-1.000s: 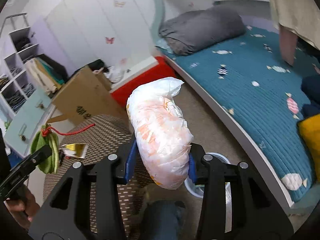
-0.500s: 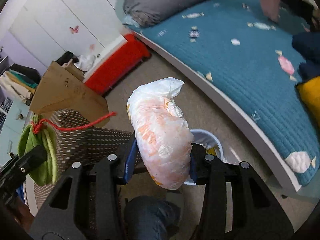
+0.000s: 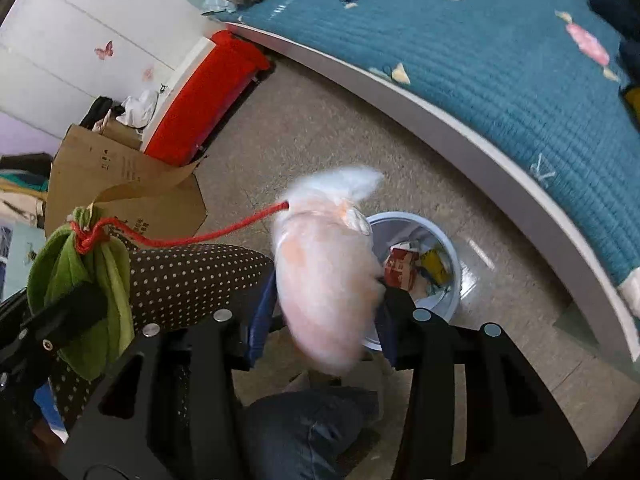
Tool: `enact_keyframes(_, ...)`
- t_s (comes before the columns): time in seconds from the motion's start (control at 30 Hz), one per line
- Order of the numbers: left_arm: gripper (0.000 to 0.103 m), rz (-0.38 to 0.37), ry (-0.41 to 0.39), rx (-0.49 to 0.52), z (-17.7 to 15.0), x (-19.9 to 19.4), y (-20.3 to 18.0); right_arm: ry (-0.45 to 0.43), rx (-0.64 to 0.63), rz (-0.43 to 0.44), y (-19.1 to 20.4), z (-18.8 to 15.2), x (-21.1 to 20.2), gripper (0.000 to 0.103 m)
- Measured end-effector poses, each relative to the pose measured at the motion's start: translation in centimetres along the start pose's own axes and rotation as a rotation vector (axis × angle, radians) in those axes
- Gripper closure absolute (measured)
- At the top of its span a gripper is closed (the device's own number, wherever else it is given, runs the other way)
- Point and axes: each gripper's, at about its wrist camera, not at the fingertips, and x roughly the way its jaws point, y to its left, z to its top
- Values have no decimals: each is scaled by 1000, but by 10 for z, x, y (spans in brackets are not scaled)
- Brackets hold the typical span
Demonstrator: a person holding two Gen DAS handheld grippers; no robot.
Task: Collect trash
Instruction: 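Carry the green bag and white bag to the wastebasket and open both tools, then move both tools back over the table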
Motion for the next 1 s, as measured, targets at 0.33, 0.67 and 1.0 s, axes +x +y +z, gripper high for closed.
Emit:
enact_keyframes(0.33,11,103,48,62,8,7,-5,0,137,-5,-32,-10,-3,7)
enact_keyframes(0.67,11,84,-96,-9,-14,-51,9,-149,99,-35,-10,-26,-76,6)
enact_keyframes(1.0,11,39,-306,-104,-62,-148,21,-280,-90,-30,75,-38,-147,6)
